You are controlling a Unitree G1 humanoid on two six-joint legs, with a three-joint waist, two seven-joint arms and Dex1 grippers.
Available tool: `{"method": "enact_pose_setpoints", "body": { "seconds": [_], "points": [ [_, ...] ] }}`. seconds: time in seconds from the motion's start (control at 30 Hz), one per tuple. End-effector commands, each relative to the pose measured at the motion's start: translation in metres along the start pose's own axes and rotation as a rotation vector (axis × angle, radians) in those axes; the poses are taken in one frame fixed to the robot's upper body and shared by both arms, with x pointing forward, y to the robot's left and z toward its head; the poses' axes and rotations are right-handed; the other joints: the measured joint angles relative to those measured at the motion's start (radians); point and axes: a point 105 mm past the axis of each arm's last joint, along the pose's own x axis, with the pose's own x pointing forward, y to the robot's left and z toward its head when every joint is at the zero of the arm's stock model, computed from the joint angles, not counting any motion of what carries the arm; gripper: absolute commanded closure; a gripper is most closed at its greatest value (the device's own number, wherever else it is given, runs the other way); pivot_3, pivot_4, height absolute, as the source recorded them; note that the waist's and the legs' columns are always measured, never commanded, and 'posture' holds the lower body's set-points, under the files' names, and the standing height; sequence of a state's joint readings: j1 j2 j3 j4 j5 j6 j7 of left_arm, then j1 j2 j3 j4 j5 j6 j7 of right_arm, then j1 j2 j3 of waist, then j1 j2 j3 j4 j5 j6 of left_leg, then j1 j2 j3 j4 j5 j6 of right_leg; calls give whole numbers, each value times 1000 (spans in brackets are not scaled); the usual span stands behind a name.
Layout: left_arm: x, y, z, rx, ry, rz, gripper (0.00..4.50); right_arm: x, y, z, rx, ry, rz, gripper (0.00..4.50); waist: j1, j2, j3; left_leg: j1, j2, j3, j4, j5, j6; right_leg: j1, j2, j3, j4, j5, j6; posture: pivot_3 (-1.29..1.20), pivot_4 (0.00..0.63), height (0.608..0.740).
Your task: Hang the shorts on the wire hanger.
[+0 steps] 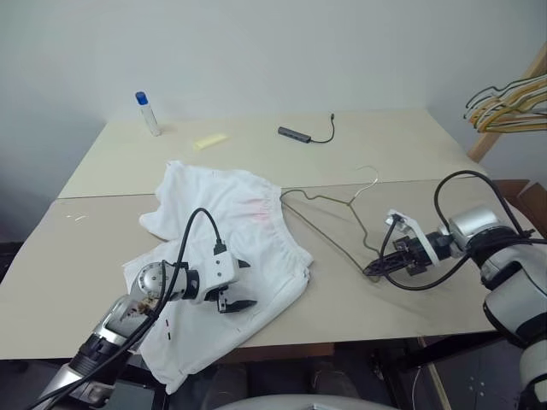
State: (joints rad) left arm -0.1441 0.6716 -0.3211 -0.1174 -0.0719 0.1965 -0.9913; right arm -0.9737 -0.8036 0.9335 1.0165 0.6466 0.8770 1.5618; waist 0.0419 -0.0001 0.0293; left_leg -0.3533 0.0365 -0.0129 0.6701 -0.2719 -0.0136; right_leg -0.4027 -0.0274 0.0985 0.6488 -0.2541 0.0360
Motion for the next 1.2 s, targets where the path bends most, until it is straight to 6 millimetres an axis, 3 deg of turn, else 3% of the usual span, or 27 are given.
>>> {"method": "enact_pose_setpoints", "body": {
  "seconds": [0.03, 1.2],
  "points": [
    [4, -9, -19, -27, 79, -25, 27, -7, 11, 12, -36, -36, 50, 4500, 0, 0, 0, 0, 0, 0, 0, 0, 0, 0, 0, 0, 0, 0, 0, 128, 0, 740],
    [7, -10, -19, -21, 77, -28, 27, 0, 17, 10, -38, 2, 81, 4500, 1, 0, 0, 0, 0, 0, 0, 0, 0, 0, 0, 0, 0, 0, 0, 132, 0, 740]
  ]
}}
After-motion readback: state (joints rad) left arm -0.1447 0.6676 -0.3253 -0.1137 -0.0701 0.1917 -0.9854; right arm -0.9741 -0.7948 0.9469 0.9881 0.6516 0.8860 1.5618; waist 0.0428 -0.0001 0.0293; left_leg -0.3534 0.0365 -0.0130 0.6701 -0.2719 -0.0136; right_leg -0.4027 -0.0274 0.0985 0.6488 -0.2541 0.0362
